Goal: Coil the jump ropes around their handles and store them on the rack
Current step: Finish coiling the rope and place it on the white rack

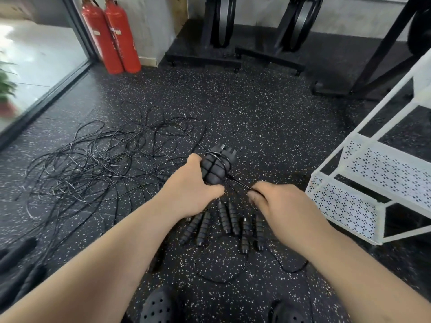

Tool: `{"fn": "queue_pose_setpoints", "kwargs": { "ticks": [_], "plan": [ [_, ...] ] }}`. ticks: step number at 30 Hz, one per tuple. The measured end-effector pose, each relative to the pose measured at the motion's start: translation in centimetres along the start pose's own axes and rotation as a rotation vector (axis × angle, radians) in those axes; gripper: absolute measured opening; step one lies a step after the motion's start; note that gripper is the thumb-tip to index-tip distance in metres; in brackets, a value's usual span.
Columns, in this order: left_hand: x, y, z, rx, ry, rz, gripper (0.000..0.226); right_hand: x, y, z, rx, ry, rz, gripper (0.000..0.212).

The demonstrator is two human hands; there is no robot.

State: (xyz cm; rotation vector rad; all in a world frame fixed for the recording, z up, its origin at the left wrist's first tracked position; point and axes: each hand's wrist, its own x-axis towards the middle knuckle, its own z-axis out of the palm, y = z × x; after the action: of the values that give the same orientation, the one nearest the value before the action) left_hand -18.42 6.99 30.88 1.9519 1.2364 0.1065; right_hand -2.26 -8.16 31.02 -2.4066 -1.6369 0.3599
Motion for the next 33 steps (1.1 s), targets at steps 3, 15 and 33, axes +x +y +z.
{"fn": "queue_pose_setpoints", "kwargs": {
  "ticks": [3,15,33],
  "plan": [
    [0.2,-0.6,0.5,0.252,0.11,0.016,0.045,-0.7,-0.8,-0.8,-0.121,-0.033,-0.087,0.032],
    [-1.8,0.8,4.1,0.791,-0.03,0.34,0.052,-0.8,-0.4,-2.9,-0.162,0.051,-0.238,0.042],
    [-3.4,2.3,4.0,0.568,-0.141,0.873,0.038,0.4,5.7,-3.8,0.822,-0.22,-0.018,0.023]
  ]
}}
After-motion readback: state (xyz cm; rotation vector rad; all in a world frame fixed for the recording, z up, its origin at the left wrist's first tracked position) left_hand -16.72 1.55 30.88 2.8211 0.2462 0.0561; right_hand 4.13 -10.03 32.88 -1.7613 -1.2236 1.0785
